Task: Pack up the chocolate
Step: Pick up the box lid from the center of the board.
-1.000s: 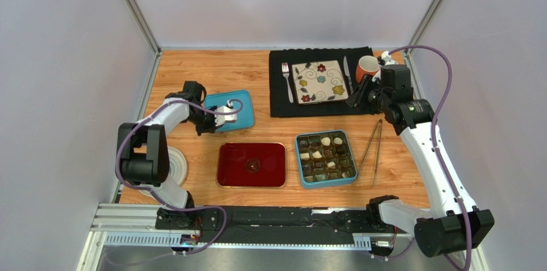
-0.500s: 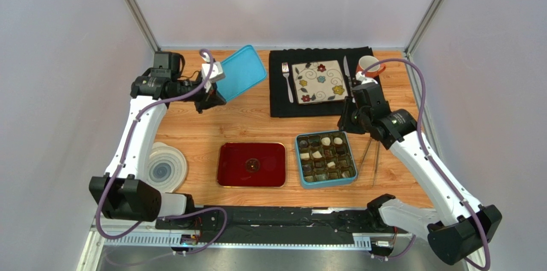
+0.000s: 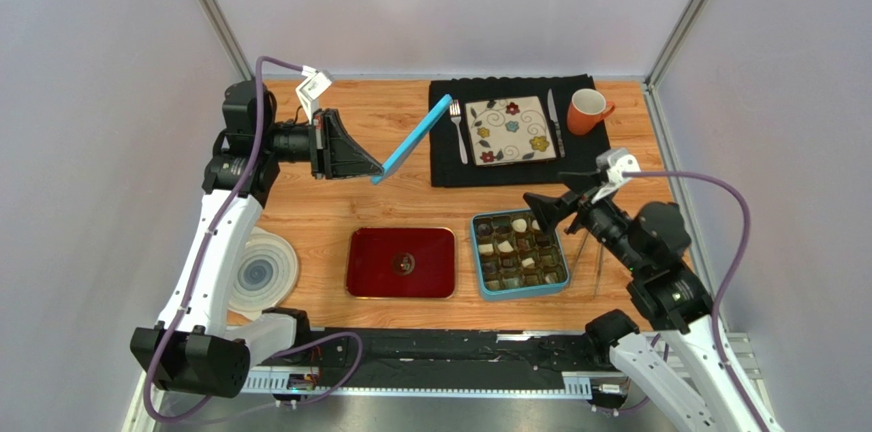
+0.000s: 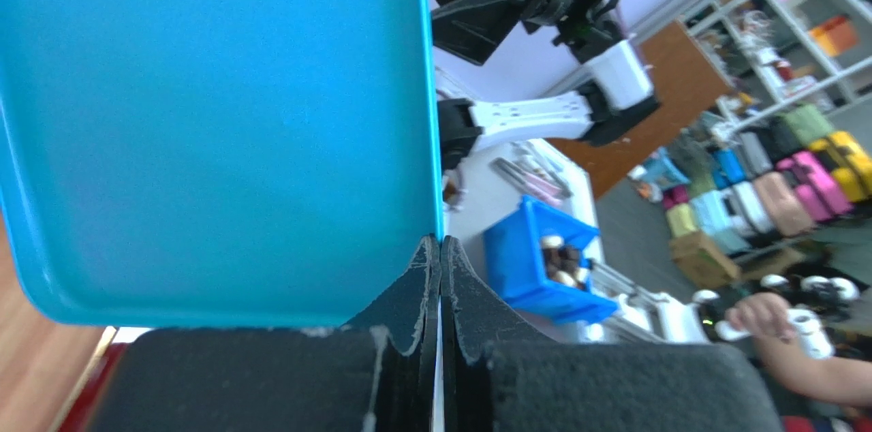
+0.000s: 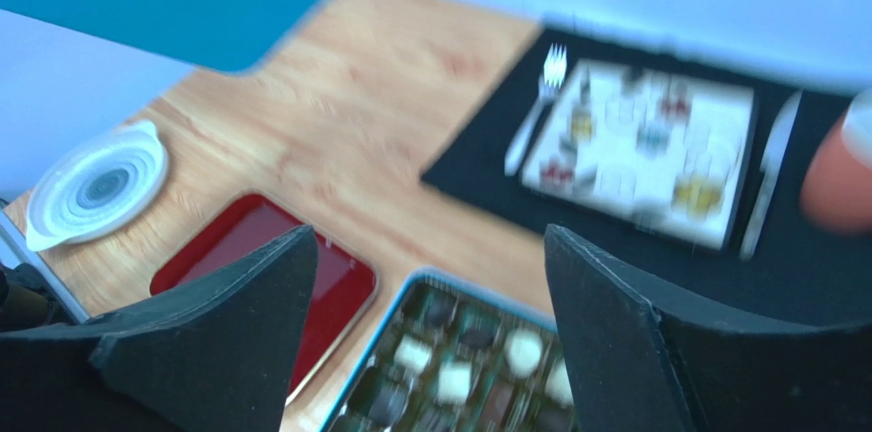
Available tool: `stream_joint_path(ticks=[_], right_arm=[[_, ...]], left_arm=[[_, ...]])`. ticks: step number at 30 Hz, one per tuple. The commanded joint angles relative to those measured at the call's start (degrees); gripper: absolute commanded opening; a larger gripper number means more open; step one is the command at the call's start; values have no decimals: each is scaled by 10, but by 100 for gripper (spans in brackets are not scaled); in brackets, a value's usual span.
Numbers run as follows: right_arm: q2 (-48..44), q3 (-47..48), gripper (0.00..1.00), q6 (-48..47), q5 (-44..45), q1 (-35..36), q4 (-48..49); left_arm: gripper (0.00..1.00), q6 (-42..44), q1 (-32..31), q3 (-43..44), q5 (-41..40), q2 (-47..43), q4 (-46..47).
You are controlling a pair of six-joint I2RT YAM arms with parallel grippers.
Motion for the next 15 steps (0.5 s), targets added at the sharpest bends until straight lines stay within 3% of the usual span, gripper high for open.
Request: stream_joint_path(ticks=[1,8,15], right_arm=[[-3,25,87,-110,-99,-1,118],[117,131,90,-141,-287,-15,105],[192,217,85,-141,-513,-123,106]], left_arm=[[0,-135,-16,39,196,2,50],[0,-215,-142,31,195,-11,75],[0,-268,-168,16,197,-15,97]])
